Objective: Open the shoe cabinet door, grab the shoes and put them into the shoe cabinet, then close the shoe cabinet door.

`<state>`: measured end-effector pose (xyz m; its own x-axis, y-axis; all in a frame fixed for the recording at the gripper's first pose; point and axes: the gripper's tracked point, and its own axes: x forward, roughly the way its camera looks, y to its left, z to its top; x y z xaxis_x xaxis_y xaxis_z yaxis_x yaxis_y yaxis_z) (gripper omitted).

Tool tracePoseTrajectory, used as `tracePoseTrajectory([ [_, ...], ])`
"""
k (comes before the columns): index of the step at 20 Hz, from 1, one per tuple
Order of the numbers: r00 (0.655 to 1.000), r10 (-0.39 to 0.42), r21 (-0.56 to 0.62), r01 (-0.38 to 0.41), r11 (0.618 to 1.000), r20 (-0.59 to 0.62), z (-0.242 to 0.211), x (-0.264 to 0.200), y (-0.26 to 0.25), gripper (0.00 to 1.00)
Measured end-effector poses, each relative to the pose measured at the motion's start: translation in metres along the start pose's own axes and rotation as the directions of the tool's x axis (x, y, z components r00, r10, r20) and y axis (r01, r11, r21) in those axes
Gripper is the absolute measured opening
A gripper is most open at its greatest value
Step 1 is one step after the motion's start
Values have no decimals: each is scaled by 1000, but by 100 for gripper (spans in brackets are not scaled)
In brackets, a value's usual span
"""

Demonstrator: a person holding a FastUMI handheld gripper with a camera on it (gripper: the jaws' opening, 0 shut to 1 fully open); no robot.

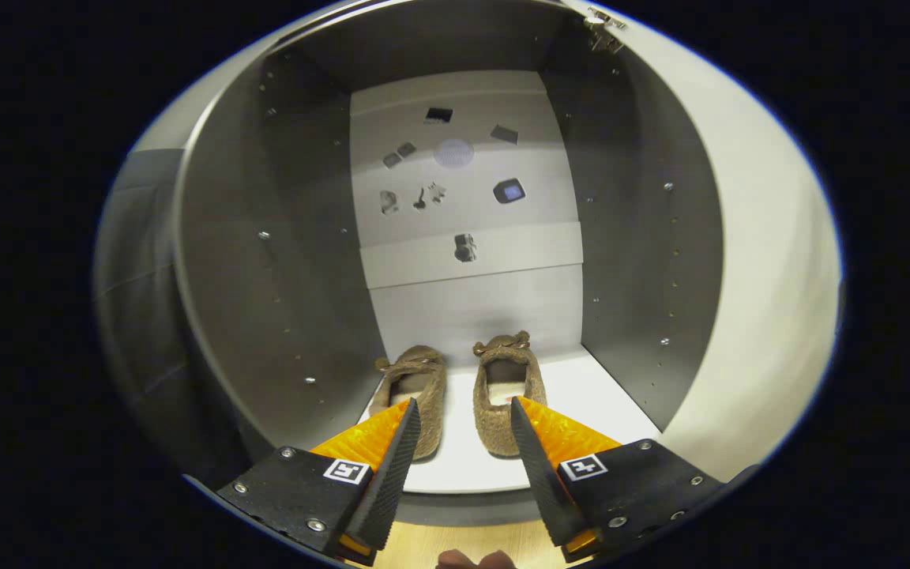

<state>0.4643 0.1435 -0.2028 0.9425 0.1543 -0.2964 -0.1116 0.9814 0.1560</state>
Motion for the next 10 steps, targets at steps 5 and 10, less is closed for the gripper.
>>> tracePoseTrajectory([
  [5,998,52,-8,-52,999,42,-2,-99,4,83],
  [10,991,81,-40,-77,996,110,-4,-204,-8,87],
])
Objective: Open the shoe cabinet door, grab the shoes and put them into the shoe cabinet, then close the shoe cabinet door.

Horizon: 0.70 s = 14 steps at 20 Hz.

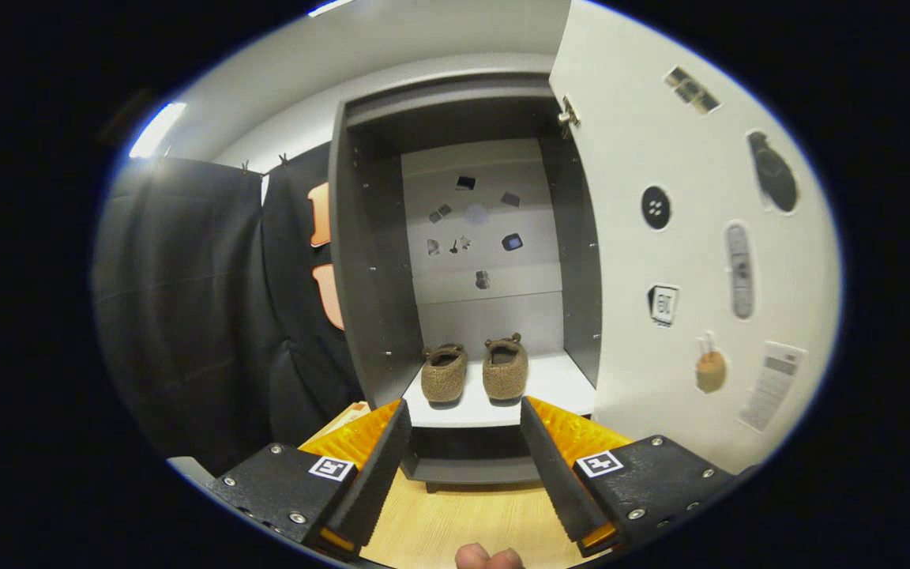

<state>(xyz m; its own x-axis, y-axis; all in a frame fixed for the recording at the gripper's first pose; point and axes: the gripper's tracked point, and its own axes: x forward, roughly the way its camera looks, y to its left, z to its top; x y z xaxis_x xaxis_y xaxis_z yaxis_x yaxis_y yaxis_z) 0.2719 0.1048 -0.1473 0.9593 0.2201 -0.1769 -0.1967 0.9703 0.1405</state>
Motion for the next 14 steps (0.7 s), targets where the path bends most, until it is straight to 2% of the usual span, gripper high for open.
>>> tracePoseTrajectory([
  [4,999,37,-1,-37,999,36,6,-79,-2,88],
  [7,998,41,13,-42,999,49,7,-122,-15,88],
  [11,999,-14,12,14,1000,51,9,-173,-59,88],
  [14,997,-57,30,56,998,52,10,-188,-96,88],
])
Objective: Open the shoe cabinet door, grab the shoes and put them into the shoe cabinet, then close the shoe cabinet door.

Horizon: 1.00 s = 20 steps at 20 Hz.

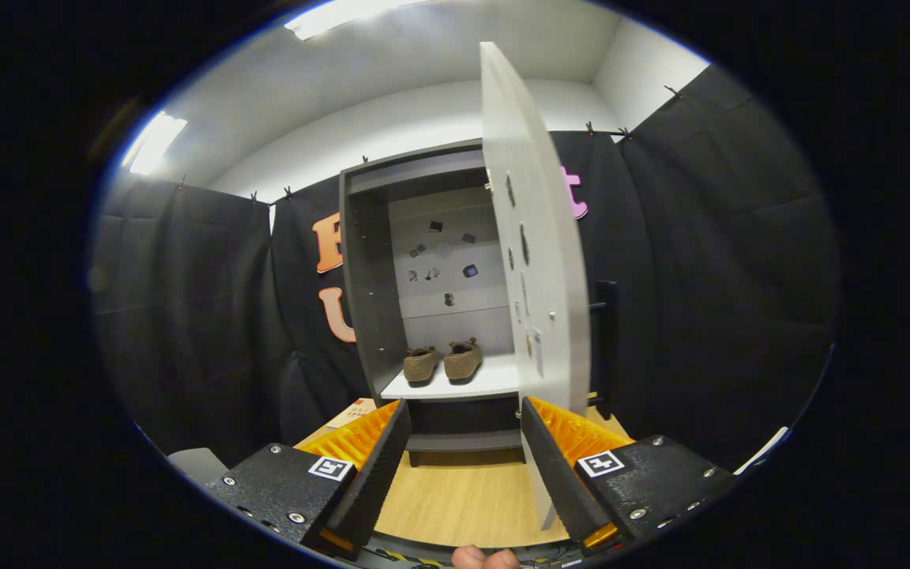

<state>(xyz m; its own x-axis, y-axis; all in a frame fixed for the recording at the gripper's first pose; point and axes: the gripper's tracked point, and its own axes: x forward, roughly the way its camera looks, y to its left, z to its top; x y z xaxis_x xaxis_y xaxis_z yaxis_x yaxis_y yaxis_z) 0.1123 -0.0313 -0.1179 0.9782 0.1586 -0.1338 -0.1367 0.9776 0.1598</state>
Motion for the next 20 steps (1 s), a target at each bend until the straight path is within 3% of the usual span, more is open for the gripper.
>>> tracePoseTrajectory([
  [12,992,-104,31,102,994,64,26,27,-103,88],
  [20,995,-97,-11,97,995,29,16,41,-89,90],
])
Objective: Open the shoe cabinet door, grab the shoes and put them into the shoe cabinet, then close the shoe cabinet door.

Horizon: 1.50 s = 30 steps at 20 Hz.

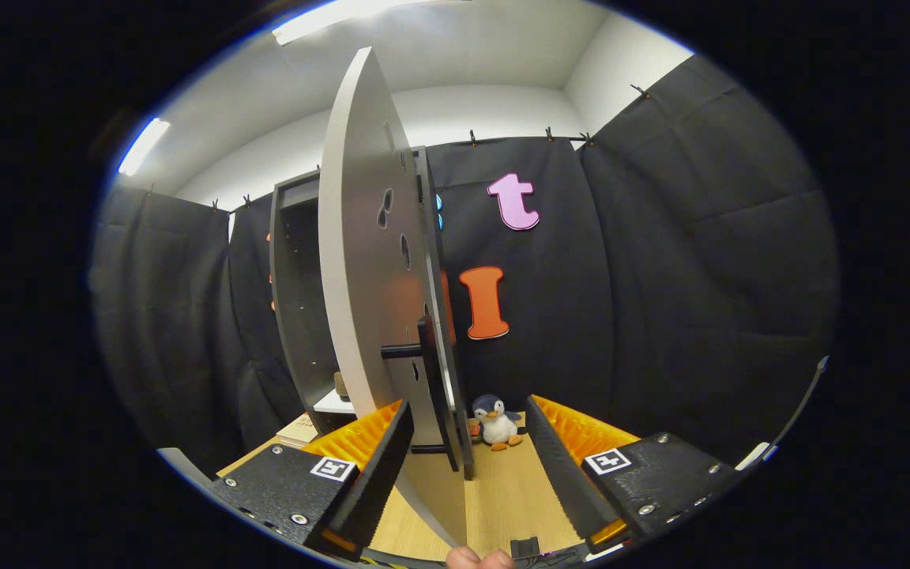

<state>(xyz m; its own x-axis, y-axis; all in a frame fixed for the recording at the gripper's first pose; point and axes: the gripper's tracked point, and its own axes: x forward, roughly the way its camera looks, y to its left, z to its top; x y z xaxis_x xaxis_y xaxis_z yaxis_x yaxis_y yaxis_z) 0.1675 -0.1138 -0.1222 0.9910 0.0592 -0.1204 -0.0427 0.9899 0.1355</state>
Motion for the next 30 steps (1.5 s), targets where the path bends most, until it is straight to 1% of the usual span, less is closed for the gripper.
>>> tracePoseTrajectory([
  [3,1000,13,-7,-13,1000,-2,0,-3,15,90],
  [8,1000,14,25,-14,1000,-9,-5,-7,38,90],
  [15,998,52,53,-50,997,-41,-11,1,95,90],
  [18,998,54,47,-52,998,-38,-10,13,127,90],
  [20,999,45,71,-43,997,-26,-6,25,146,90],
  [23,998,56,101,-51,994,-42,-9,42,181,90],
  [26,994,91,70,-87,994,-64,-16,59,223,90],
  [28,992,94,40,-91,995,-80,-22,77,247,90],
  [30,990,107,36,-104,994,-95,-29,100,272,90],
])
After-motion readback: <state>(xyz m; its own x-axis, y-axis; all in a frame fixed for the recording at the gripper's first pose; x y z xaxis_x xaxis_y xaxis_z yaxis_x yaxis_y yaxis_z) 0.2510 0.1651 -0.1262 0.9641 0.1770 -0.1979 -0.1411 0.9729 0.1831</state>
